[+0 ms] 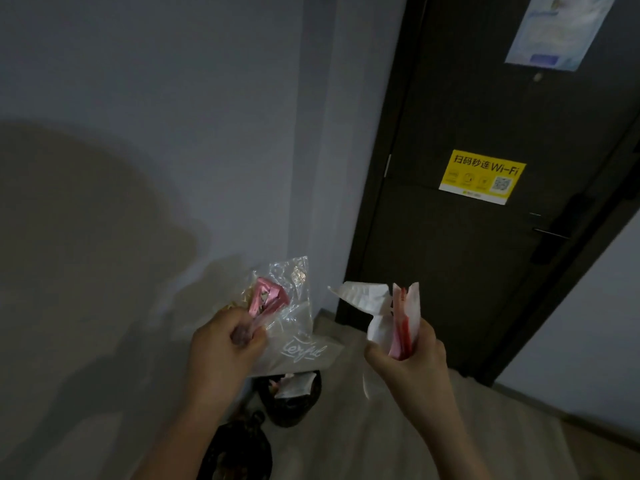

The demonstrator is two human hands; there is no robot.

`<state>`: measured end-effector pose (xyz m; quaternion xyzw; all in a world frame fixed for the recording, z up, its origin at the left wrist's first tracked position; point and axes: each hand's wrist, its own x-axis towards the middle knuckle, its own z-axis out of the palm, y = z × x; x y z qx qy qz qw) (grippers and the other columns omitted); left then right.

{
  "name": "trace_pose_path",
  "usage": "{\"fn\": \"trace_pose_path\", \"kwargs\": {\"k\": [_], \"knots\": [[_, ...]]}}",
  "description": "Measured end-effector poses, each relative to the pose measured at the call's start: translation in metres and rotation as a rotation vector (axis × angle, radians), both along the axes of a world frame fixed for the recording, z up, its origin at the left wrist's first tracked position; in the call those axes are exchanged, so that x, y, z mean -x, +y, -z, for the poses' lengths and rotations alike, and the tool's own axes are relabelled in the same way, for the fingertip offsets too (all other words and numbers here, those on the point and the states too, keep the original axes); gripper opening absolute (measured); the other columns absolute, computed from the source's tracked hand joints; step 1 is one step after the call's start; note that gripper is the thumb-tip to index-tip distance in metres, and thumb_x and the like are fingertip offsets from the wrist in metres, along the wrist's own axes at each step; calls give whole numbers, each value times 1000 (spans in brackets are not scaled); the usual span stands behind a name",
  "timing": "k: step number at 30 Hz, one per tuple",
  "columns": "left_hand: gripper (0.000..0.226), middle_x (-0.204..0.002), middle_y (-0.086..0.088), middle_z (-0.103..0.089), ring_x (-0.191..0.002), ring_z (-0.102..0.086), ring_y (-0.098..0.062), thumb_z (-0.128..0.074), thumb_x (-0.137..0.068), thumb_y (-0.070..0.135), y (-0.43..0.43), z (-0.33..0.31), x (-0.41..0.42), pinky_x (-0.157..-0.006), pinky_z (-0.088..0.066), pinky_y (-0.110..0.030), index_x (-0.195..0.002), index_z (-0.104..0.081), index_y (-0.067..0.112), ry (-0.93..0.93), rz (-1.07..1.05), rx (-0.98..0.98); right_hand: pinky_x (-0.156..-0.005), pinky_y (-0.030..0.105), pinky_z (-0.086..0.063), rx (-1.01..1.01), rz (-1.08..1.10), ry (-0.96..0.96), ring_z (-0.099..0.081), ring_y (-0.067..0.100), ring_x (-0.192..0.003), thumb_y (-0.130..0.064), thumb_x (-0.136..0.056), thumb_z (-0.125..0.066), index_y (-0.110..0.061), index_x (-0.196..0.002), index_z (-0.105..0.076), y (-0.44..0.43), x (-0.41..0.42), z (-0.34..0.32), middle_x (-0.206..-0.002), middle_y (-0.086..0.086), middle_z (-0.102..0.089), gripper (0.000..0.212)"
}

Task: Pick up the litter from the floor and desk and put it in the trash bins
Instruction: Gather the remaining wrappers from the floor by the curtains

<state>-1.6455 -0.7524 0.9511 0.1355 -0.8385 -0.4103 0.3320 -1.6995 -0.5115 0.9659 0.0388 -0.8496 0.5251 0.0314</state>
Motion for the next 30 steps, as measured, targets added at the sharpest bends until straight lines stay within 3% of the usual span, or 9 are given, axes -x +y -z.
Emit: {"fn": "trace_pose_path", "kwargs": {"k": [5, 15, 20, 23, 27, 30], "knots": [[30, -53, -1, -36, -52, -34, -9, -73, -70, 3, -24, 31, 66, -49, -29, -18, -58, -46, 4, -105, 37, 9, -88, 44, -54, -91, -1, -88, -52, 16, -107, -54, -58, -74, -31, -137, -34, -23, 61, 24, -122, -3, -43, 92], [46, -49, 7, -39, -52, -47, 0, -75, -70, 3, -37, 94, 192, -50, -34, -9, -55, -42, 32, -290, 19, -25, -94, 42, -51, -179, -83, -341, -52, 20, -113, -47, -69, -77, -24, -144, -29, -40, 219, 92, -135, 5, -44, 93], [53, -50, 8, -35, -46, -39, -3, -75, -70, 4, -24, 132, 268, -50, -29, -13, -55, -35, 35, -450, -49, 5, -90, 39, -51, -249, -182, -416, -52, 17, -103, -46, -68, -77, -22, -135, -38, -33, 326, 124, -114, -2, -44, 82], [37, -53, 7, -35, -56, -53, -16, -73, -74, 7, -17, 163, 307, -55, -36, -22, -58, -44, 23, -588, -68, -20, -86, 35, -49, -327, -222, -465, -50, 16, -99, -46, -66, -78, -22, -134, -39, -29, 383, 148, -105, -4, -39, 82], [18, -53, 15, -40, -50, -42, 2, -71, -79, 14, -15, 217, 349, -48, -29, -9, -68, -59, 23, -721, -57, -89, -83, 31, -46, -399, -293, -524, -47, 15, -100, -49, -63, -79, -22, -136, -38, -32, 440, 195, -108, -5, -39, 88], [9, -60, 17, -41, -56, -43, -5, -71, -79, 15, -19, 264, 378, -49, -28, -6, -79, -62, 17, -812, -51, -125, -83, 32, -46, -440, -331, -596, -46, 14, -101, -49, -61, -80, -24, -137, -37, -40, 471, 238, -107, -7, -39, 91]]}}
